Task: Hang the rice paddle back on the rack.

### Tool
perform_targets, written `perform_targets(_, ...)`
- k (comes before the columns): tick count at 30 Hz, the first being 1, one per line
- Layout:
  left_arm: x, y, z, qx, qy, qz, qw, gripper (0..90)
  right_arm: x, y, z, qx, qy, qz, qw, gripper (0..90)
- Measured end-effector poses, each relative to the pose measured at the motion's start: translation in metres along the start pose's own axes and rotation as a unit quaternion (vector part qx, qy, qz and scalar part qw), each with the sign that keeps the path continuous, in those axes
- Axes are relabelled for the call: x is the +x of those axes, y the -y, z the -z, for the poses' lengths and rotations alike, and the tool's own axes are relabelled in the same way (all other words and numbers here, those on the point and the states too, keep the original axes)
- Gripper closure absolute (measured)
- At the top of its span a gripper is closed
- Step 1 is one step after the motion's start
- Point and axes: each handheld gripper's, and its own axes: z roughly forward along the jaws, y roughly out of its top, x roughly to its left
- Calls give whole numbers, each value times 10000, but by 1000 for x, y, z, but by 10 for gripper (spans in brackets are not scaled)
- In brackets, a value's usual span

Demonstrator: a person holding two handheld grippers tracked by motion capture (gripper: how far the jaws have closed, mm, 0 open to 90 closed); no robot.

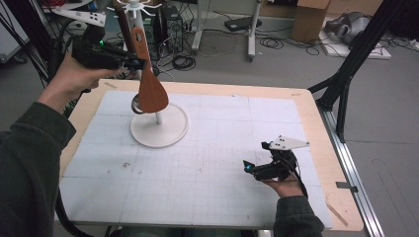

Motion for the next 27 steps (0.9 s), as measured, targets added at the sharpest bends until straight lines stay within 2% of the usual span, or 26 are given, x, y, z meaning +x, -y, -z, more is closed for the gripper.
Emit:
perform_targets(3, 3, -3, 2, -169, 13, 61, 9998, 820, 0, -1, -1, -3, -9, 8, 10000, 4)
perform_targets(7, 5, -7, 3, -140, -22, 46, 9999, 820, 1, -1, -2, 21, -36, 2, 10000, 4)
perform_targets(14, 6, -16, 5, -226, 10, 53, 9997, 820, 1, -1, -2, 22, -30, -3, 10000, 4)
perform_targets(22, 12, -18, 5, -299, -100, 137, 9994, 820, 3, -2, -3, 7, -32, 31, 10000, 4)
perform_targets(27, 14, -18, 5, -294, -300, 268, 9988, 820, 4, -3, -3, 1, -47, 56, 10000, 4)
